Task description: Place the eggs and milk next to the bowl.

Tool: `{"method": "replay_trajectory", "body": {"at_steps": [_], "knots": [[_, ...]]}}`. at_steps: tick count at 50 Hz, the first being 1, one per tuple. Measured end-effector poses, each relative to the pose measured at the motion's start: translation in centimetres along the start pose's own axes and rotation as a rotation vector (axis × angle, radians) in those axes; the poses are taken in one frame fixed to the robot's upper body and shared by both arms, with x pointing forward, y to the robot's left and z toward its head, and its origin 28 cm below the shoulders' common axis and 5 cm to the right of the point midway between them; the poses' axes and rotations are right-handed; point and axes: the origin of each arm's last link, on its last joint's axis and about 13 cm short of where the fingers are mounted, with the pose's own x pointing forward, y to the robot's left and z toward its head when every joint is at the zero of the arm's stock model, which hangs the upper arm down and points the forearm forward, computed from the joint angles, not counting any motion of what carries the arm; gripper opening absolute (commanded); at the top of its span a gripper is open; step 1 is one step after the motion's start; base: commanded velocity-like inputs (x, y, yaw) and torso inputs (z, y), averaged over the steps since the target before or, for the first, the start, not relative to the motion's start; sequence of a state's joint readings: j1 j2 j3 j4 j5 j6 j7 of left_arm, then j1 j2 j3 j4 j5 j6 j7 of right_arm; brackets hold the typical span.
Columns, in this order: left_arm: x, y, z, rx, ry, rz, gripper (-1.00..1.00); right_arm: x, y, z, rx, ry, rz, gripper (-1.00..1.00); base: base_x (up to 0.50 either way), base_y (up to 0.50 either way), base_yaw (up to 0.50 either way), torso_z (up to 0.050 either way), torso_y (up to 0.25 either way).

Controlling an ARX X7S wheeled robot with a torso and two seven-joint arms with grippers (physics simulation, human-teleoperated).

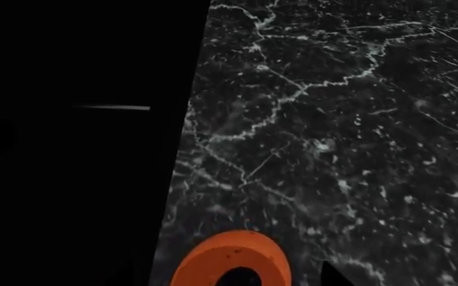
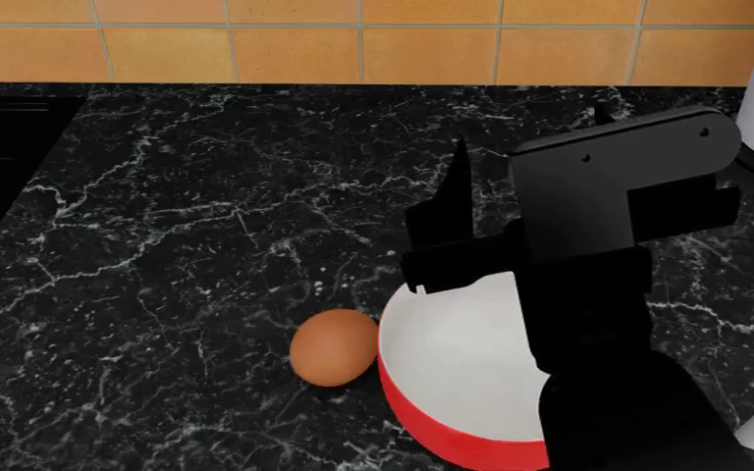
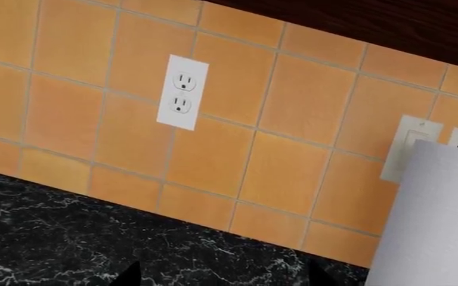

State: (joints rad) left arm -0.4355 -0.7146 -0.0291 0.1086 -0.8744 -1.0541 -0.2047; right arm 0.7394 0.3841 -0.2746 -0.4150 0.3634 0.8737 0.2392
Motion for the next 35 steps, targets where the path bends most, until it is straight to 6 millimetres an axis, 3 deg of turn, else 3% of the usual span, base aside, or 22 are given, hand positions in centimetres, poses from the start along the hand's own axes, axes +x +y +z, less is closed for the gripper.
{"method": "replay_trajectory", "body": {"at_steps": [6,7,35], "knots": [[0.14,0.11,-0.02,0.0,-0.004,-0.001,1.0,-0.01,0.0,0.01,0.0,0.001,-0.001,1.0,0.0,0.0,0.0,0.0,0.0],[0.15,0.13,-0.02,0.0,-0.005,-0.001,-1.0,-0.01,0.0,0.01,0.0,0.001,-0.001,1.0,0.0,0.0,0.0,0.0,0.0],[0.01,0.11,-0.22,0.014,-0.015,0.01,-1.0,-0.14,-0.02,0.22,0.001,-0.004,-0.002,1.0,0.0,0.0,0.0,0.0,0.0]]}}
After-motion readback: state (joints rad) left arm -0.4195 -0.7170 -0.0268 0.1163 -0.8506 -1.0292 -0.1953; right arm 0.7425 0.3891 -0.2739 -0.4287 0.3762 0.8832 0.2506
